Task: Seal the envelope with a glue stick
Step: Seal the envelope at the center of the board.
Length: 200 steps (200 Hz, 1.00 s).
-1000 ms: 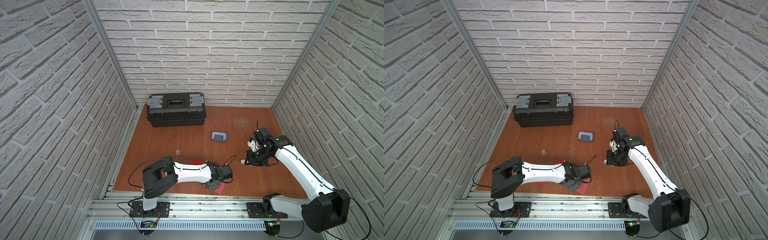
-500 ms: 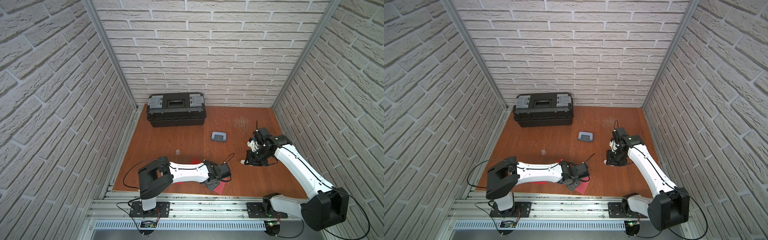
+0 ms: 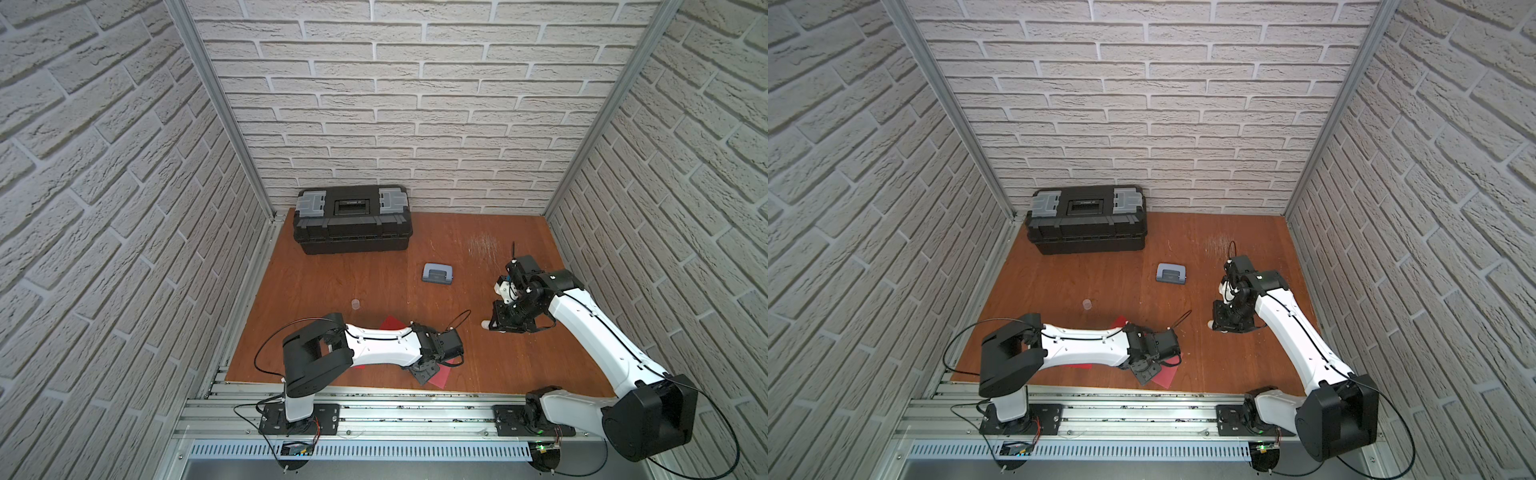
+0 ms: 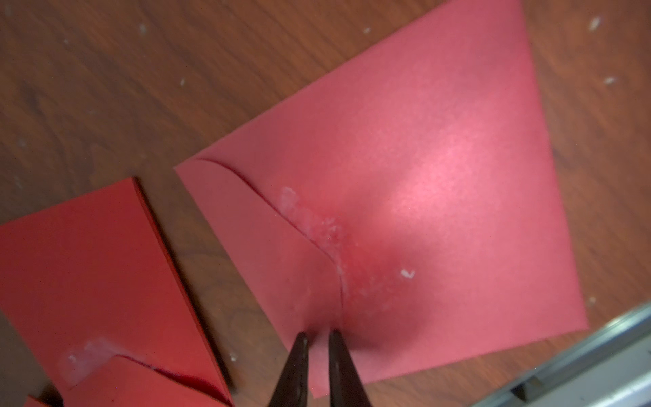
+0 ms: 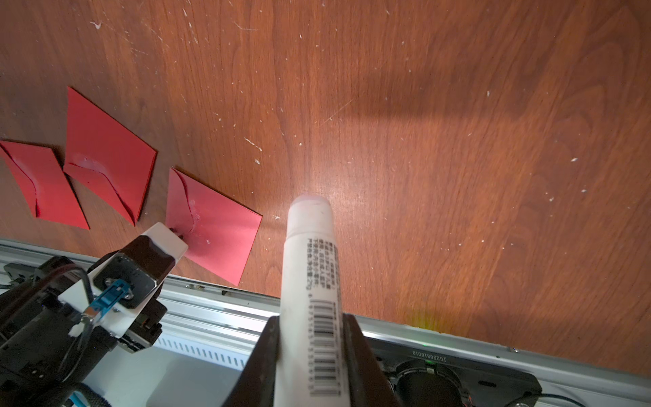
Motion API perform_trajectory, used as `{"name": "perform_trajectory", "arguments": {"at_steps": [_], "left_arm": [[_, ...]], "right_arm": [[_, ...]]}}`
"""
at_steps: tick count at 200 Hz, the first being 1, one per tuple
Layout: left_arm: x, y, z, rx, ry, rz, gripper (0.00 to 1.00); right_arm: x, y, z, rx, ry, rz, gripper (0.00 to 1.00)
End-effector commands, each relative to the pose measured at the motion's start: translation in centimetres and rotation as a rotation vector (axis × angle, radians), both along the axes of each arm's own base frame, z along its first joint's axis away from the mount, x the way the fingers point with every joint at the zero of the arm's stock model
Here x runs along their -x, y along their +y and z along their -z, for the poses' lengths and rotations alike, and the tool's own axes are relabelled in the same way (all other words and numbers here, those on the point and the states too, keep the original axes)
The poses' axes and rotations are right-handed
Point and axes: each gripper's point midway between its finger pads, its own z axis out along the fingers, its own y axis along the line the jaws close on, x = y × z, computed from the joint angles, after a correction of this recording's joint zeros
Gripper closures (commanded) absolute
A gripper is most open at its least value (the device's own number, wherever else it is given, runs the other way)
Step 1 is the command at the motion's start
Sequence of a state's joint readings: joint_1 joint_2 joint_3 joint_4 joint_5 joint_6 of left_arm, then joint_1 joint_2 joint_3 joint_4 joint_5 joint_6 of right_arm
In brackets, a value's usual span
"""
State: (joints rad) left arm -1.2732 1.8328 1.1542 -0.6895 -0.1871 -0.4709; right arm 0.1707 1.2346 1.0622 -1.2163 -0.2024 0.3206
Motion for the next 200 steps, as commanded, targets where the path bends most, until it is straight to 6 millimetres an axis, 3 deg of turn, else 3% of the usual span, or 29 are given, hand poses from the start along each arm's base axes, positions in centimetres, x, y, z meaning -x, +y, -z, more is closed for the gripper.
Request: {"name": "perform_trajectory", "arguments": {"at_steps": [1, 33, 84, 148, 200], "left_arm": [[-1.9, -0.5, -1.3, 0.045, -0.04, -0.04, 0.83], [-4.1, -1.4, -2.5, 0.13, -0.052, -0.097, 0.83], [-5.8, -2.7, -3.2, 0.172, -0.06, -0.101, 0.83], [-6.4, -4.0, -1.5, 0.17, -0.038, -0.083, 0.84], [-6.1, -3.0, 1.1, 0.056, -0.002, -0.09, 0.89]], "right_arm": [[-0.2, 0.0, -0.9, -0.004, -0.027, -0.008, 0.97], [-0.1, 0.0, -0.9, -0.006, -0.028, -0.007, 0.97], [-0.1, 0.0, -0.8, -0.009, -0.028, -0.007, 0.97], [0.0, 0.0, -0.9, -0.009, -0.029, -0.007, 0.97], [0.3, 0.0, -0.7, -0.006, -0.022, -0.01, 0.97]]}}
